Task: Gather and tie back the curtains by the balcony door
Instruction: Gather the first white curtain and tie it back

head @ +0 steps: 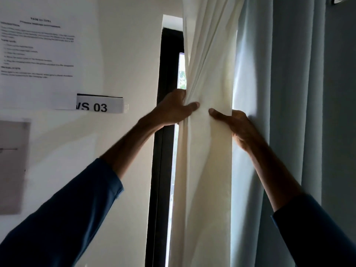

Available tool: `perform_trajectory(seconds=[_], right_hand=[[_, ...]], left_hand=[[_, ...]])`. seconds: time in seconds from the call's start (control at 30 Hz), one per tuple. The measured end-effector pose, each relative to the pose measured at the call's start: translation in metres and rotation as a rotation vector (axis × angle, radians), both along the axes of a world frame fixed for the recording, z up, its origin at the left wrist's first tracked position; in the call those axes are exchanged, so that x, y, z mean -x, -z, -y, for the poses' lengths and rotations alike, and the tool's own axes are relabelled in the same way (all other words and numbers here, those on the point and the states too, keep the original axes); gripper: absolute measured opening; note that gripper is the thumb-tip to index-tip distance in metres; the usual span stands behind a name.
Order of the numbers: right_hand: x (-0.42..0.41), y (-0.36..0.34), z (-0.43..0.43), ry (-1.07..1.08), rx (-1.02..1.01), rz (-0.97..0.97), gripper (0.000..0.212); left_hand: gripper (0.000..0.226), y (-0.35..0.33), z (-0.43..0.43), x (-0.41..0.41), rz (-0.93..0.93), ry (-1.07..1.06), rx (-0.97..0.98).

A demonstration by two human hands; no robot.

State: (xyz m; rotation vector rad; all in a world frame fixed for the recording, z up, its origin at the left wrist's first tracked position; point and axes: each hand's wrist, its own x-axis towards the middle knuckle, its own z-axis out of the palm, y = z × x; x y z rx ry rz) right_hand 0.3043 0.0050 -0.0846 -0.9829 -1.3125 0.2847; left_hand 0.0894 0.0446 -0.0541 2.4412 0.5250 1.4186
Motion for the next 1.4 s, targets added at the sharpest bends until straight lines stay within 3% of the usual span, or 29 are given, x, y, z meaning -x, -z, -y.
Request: perform_trajectory(seconds=[0.17, 0.33, 0.53, 0.63, 0.8, 0.97, 1.17, 1.27, 1.4], right_hand=[[-0.002, 0.045, -0.002, 0.192, -0.111, 0.069, 0.044], [0.007, 0.092, 0.0, 0.493, -0.184, 0.18, 0.038], [0.029, 0.146, 0.013, 0.726, -0.247, 0.304, 0.033], [0.037, 0.182, 0.017, 0.722, -0.227, 0.352, 0.029], [0.042, 0.249, 0.024, 0.745, -0.044, 0.404, 0.015], [0.051, 0.313, 0.038, 0.643, 0.053, 0.528, 0.049], [0.058, 0.368, 0.058, 0.447, 0.123, 0.484, 0.039], [0.06, 0.382, 0.066, 0.366, 0.233, 0.486, 0.053], [0.051, 0.393, 0.055, 0.483, 0.459, 0.508, 0.065]], left_hand=[[0.027, 0.045, 0.003, -0.016, -0.122, -0.196, -0.063], [0.042, 0.082, 0.008, -0.029, -0.049, -0.337, -0.159], [0.019, 0.131, 0.018, -0.044, -0.063, -0.348, -0.15], [0.014, 0.161, 0.026, -0.049, -0.152, -0.35, -0.107], [0.031, 0.214, 0.036, -0.061, -0.315, -0.332, 0.023], [0.041, 0.263, 0.031, -0.07, -0.375, -0.263, 0.187], [0.029, 0.299, 0.019, -0.076, -0.453, -0.21, 0.315], [0.024, 0.308, 0.014, -0.079, -0.51, -0.179, 0.378], [0.027, 0.312, 0.009, -0.081, -0.663, -0.068, 0.426]])
